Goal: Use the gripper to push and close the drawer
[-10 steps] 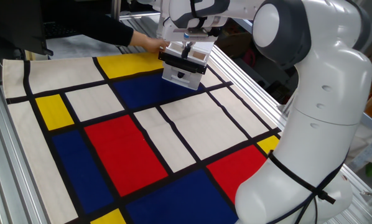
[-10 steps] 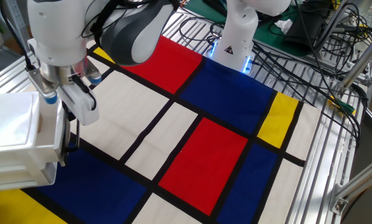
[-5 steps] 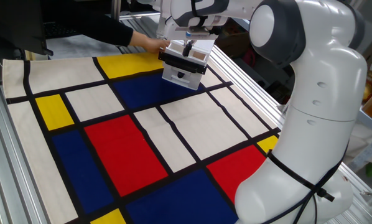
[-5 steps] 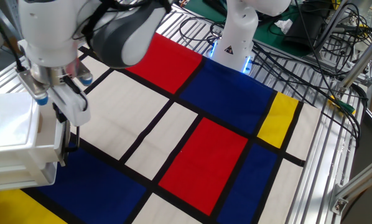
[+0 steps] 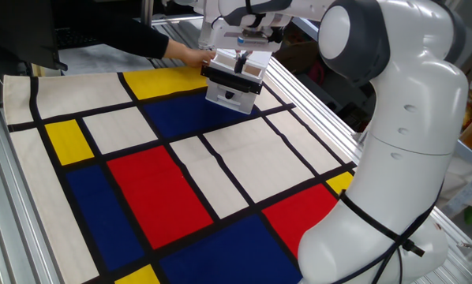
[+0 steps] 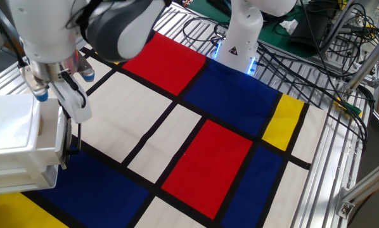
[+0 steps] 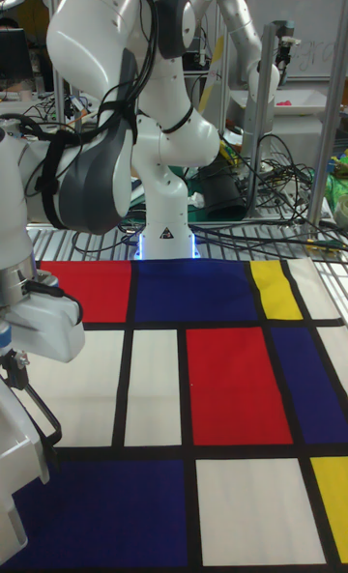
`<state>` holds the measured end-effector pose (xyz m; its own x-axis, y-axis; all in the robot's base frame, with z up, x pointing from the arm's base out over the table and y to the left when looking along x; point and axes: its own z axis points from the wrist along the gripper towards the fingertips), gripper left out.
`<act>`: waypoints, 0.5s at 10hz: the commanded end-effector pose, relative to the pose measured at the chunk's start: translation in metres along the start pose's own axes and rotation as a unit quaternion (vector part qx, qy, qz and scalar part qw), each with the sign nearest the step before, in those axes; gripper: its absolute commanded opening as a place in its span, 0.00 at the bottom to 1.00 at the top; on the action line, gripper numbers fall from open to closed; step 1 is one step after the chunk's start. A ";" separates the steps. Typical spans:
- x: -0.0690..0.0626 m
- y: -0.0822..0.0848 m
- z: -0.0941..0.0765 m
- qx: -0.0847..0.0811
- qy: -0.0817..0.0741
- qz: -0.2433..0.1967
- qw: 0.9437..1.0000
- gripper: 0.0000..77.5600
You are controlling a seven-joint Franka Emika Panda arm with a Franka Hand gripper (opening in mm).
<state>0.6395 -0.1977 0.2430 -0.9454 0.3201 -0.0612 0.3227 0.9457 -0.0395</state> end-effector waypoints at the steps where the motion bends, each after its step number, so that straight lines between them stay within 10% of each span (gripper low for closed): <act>1: 0.028 -0.004 -0.008 0.002 -0.002 0.040 0.999 0.00; 5: 0.033 -0.008 0.003 -0.002 -0.001 0.040 0.999 0.00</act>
<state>0.6056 -0.1927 0.2420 -0.9233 0.3800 -0.0554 0.3821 0.9235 -0.0345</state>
